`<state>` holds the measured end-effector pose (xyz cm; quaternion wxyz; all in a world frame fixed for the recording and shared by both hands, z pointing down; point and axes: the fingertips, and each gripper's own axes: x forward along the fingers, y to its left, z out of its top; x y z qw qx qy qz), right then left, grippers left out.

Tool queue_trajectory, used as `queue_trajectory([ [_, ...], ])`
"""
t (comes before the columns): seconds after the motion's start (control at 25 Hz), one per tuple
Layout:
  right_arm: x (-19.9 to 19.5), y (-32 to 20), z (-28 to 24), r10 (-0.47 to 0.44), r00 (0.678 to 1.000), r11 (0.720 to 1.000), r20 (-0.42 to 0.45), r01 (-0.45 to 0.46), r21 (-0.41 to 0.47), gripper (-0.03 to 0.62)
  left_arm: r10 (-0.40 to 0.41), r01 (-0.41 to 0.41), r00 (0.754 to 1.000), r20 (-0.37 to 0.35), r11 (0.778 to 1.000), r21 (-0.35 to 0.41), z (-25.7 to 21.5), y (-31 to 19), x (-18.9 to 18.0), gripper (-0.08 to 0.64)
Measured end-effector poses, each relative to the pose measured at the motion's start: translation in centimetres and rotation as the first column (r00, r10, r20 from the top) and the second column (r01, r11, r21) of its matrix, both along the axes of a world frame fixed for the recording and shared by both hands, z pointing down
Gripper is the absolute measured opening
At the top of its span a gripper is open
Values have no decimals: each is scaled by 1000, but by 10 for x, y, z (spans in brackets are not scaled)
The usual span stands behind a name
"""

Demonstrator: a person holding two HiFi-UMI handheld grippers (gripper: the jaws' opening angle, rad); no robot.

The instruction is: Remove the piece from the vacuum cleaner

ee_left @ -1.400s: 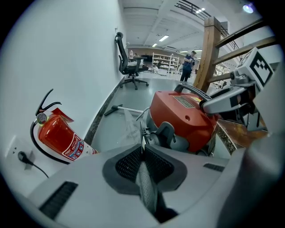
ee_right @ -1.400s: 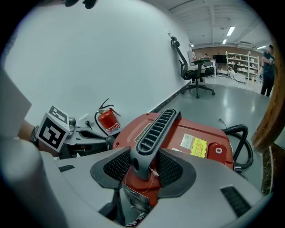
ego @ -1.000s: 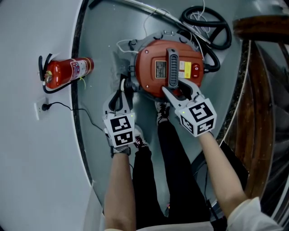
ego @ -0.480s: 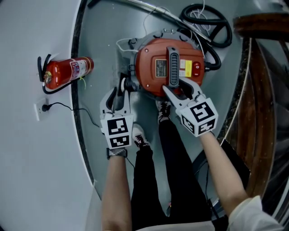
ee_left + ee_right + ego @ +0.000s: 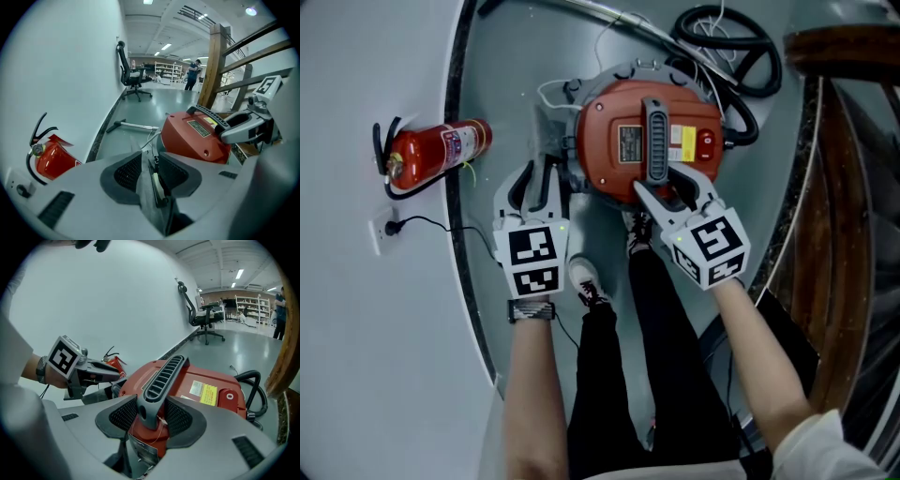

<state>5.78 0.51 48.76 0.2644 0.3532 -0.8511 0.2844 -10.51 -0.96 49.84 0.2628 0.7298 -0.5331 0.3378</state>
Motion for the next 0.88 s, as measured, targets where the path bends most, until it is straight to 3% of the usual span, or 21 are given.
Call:
queue_trajectory([
  [0.16, -1, 0, 0, -4, 1000, 1000, 6, 4, -1, 190, -9, 5, 1000, -29, 990, -138, 26, -1, -1, 114],
  [0.28, -2, 0, -1, -8, 1000, 1000, 11, 8, 2, 190, 9, -13, 1000, -24, 983, -183, 35, 0, 0, 114],
  [0.64, -2, 1, -2, -10, 1000, 1000, 14, 10, 3, 190, 6, -6, 1000, 0, 975, -221, 45, 5, 1, 40],
  [0.88, -2, 0, -2, -8, 1000, 1000, 16, 8, 9, 190, 0, 1, 1000, 3, 979, -204, 45, 5, 2, 31],
])
